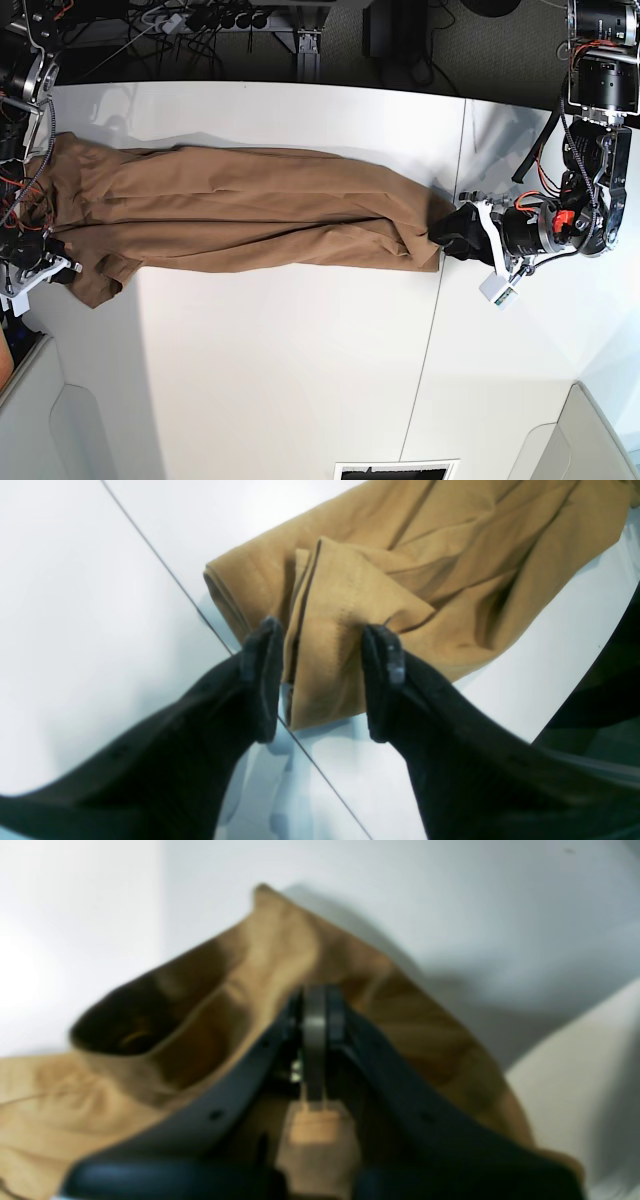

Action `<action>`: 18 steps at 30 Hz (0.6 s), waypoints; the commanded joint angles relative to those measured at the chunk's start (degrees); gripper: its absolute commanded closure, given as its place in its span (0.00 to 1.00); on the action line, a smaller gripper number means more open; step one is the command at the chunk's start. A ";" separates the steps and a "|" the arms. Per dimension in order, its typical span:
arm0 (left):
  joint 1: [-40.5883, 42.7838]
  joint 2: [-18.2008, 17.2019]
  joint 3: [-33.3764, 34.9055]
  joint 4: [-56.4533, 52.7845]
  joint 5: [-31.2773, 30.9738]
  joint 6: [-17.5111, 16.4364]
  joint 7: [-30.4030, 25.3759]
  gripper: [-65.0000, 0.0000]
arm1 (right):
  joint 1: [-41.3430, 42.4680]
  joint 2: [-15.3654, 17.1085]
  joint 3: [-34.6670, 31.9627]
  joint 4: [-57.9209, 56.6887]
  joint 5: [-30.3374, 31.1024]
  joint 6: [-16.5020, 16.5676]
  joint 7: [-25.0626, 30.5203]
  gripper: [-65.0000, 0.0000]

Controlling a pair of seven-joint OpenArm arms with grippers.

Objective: Layout the t-shirt on the table in an organized manner, then fold the t-shirt properly
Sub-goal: 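Pull the strip ends apart with both grippers to straighten it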

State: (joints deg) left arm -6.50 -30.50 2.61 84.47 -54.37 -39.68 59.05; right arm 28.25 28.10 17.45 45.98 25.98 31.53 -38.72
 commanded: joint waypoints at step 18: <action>1.31 -1.14 -0.48 0.81 -1.09 -0.32 -0.94 0.56 | 1.70 3.08 0.31 3.39 -15.10 -8.90 9.70 0.47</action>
State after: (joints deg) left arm -4.27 -30.68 2.61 84.47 -54.26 -39.68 59.09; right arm 28.42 29.78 17.45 48.53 10.59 22.74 -30.39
